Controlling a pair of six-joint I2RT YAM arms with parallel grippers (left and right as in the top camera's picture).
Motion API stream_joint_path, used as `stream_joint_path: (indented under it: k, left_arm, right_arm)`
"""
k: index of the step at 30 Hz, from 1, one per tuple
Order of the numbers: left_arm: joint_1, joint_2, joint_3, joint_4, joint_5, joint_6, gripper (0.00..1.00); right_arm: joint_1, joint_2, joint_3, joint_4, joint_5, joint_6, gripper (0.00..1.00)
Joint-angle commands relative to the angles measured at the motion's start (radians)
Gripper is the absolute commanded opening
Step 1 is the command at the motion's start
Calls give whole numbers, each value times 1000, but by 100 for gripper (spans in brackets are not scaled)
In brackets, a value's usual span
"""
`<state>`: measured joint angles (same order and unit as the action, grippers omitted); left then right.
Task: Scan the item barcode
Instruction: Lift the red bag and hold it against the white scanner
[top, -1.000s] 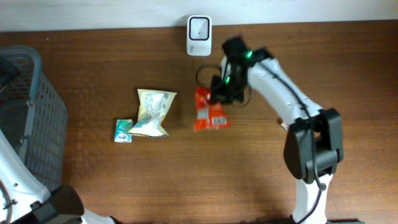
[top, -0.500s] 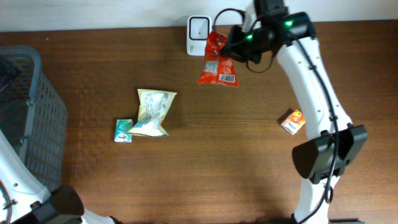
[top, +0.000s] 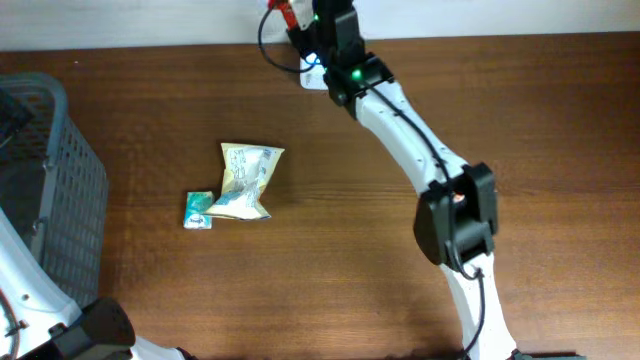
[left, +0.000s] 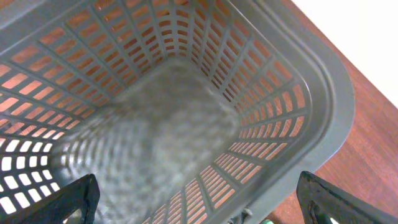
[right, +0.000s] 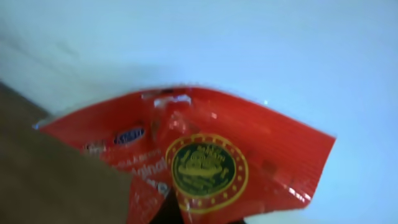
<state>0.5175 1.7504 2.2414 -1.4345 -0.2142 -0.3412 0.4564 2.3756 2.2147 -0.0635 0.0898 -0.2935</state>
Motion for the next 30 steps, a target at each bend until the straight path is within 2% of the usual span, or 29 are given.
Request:
stream_joint_path:
  k: [1,5,8,10,12,16,23,30]
  left_arm:
    - [2,-2,11,0,0,-10,99]
    - [2,-2,11,0,0,-10,99]
    - [2,-2,11,0,0,-10,99]
    - [2,-2,11,0,0,-10,99]
    - [2,-2,11,0,0,-10,99]
    - [2,-2,11,0,0,-10,99]
    - [2,-2,11,0,0,-10,100]
    - [2,-2,11,0,0,-10,99]
  right_arm:
    - [-29,65,6,225,-234,-70,4]
    - [-77,156,6,402,-352,-77,4]
    - [-119,198,6,456,-513,-77,4]
    - [-163,235,6,549,-716,-68,4]
    - [-179,252,6,562,-788,-65,4]
    - [-182,292,6,597,-849,-64,4]
    - [-177,362,6,721,-873,42,4]
    - [-190,370,6,776,-908,48,4]
